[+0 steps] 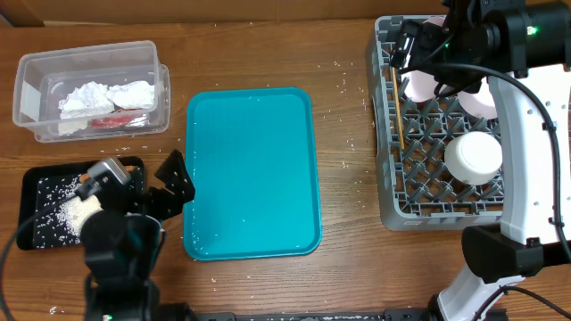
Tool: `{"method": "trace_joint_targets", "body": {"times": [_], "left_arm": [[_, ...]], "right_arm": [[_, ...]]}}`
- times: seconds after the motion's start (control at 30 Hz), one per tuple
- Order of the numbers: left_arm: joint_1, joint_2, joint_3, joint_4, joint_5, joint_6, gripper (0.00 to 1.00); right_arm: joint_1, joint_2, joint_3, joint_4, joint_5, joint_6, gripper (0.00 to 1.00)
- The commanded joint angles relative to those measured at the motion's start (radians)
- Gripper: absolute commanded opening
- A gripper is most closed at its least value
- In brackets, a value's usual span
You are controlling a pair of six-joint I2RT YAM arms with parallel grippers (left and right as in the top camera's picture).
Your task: Sort waste into correct bins and load items into the dishwasher
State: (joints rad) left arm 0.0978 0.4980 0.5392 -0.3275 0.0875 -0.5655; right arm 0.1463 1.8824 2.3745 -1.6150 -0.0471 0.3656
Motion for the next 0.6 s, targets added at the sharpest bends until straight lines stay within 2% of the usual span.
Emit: {"method": "trace_joint_targets", "body": {"times": [0.0,0.17,0.3,0.43,0.57], "left_arm": [[-0.008,-0.083,-0.151,0.104,-0.069,0.021,1.00],[-0.008,-0.213,-0.365,0.307,-0.075,0.058,1.00],[-0.008,-0.303,-0.466,0.381,-0.114,0.057,1.00],[-0.008,-0.404,-0.537,0.383,-0.147,0.057,1.00],[-0.007,-0.490,-0.534,0.266,-0.150,0.071,1.00]], "right_arm": [[0.002,-0.007,0.002,0.005,0.005,0.000,1.00],[0.002,-0.007,0.002,0.005,0.005,0.000,1.00],[0.002,-0.007,0.002,0.005,0.005,0.000,1.00],[0.002,-0.007,0.002,0.005,0.004,0.000,1.00],[0.002,-0.007,0.002,0.005,0.005,0.000,1.00]]}}
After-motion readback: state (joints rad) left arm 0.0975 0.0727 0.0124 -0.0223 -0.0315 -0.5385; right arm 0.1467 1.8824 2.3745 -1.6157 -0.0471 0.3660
